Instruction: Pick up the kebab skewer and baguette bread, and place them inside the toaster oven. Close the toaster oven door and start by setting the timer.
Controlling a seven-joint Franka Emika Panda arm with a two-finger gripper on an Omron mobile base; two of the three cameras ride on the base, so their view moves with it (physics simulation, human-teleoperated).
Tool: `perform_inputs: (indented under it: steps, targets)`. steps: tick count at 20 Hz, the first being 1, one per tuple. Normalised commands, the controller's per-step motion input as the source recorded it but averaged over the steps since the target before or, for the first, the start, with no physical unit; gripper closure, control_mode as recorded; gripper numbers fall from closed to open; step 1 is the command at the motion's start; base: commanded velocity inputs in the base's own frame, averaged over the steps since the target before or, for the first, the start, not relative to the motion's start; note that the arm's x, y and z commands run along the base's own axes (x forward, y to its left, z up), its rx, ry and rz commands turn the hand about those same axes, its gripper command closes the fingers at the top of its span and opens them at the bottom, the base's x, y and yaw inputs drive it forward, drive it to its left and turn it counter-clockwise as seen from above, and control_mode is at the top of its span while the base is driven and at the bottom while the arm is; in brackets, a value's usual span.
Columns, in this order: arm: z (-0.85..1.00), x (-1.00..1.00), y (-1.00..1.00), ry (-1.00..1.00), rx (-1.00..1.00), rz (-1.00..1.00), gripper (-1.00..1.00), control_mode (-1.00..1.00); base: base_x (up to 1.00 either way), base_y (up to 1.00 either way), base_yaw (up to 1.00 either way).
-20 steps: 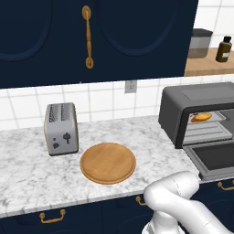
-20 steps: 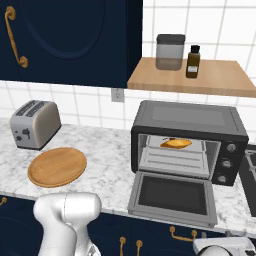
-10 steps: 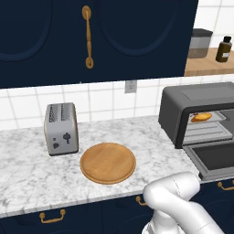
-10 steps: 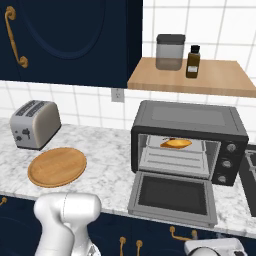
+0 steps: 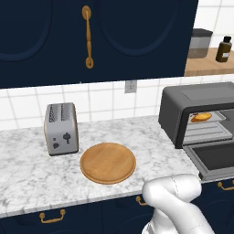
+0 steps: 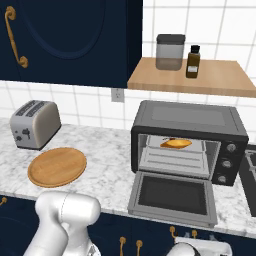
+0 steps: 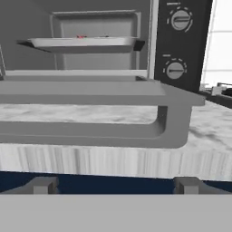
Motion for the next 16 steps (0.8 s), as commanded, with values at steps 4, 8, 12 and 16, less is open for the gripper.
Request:
perform_inputs:
  steps: [4, 8, 12, 16]
  targets:
    - [0.0, 0.48, 0.11, 0.0, 0.0, -0.07, -1.0, -1.0, 0.0, 0.0, 0.0]
    - [0.0, 0.3, 0.0, 0.0, 0.0, 0.0, -1.0, -1.0, 0.0, 0.0, 0.0]
    - [0.0, 0.24, 0.0, 0.0, 0.0, 0.0, -1.0, -1.0, 0.0, 0.0, 0.0]
    - [0.03, 0.31, 0.0, -0.01, 0.0, 0.0, -1.0, -1.0, 0.0, 0.0, 0.0]
